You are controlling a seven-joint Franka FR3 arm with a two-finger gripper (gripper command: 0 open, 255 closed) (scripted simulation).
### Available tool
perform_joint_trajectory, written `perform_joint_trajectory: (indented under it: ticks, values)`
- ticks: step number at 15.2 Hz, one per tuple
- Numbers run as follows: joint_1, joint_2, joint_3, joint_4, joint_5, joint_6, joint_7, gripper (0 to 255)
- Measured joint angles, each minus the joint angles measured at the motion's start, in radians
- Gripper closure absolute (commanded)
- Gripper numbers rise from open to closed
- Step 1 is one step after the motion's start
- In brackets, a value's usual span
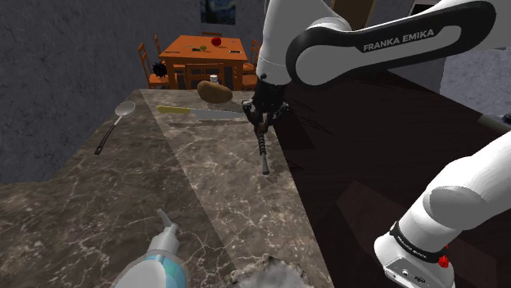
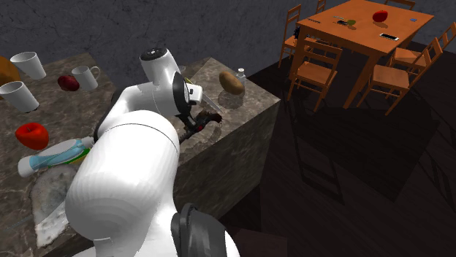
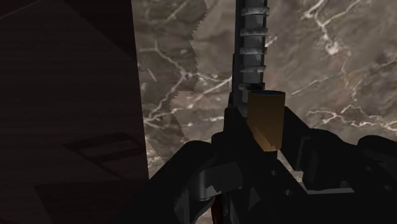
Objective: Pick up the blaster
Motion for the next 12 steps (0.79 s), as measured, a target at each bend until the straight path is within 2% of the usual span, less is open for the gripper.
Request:
perform_joint_trajectory:
  ticks: [12]
  values:
    - [-0.004,-0.014,-0.018,0.138,0.006,-0.15,-0.022,255]
